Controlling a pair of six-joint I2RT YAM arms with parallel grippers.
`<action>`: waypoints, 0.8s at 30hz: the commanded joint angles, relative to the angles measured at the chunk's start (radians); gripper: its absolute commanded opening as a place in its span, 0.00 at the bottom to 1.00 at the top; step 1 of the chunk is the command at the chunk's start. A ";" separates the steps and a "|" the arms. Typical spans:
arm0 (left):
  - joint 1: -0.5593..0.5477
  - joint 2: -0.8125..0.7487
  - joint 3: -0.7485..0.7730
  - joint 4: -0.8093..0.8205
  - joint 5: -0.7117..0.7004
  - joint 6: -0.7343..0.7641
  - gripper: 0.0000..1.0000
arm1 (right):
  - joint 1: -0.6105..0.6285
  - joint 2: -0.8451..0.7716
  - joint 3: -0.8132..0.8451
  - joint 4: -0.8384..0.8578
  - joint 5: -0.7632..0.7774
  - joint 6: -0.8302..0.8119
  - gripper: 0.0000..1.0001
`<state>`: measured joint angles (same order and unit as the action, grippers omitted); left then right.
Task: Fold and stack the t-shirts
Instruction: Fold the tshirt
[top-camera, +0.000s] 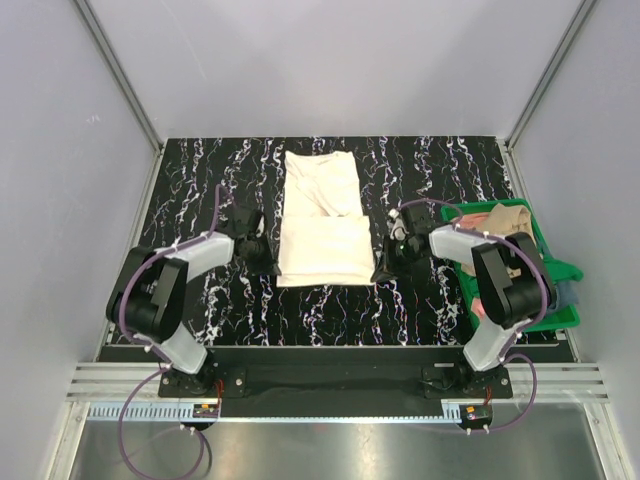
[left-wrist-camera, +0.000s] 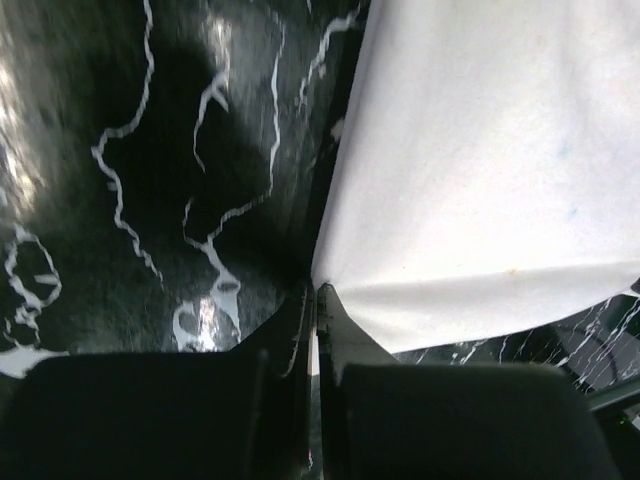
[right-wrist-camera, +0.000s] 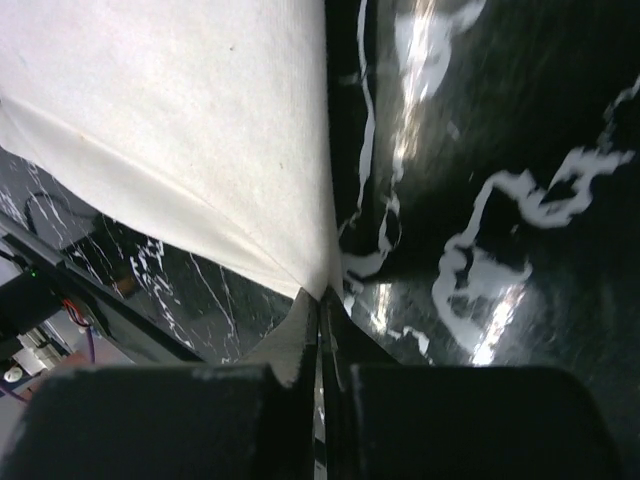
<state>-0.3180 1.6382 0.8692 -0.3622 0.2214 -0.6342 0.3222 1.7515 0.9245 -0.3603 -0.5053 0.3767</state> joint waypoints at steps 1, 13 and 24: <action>-0.018 -0.096 -0.068 -0.026 -0.100 -0.010 0.00 | 0.023 -0.119 -0.058 -0.006 0.059 0.030 0.00; -0.046 -0.245 -0.156 -0.044 -0.128 -0.012 0.40 | 0.034 -0.308 -0.138 -0.044 0.079 0.057 0.38; -0.001 -0.101 0.178 -0.043 -0.058 0.116 0.30 | 0.025 -0.189 0.083 -0.137 0.071 -0.036 0.35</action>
<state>-0.3359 1.5028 0.9607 -0.4606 0.1158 -0.5682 0.3561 1.5017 0.9146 -0.4965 -0.4194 0.3927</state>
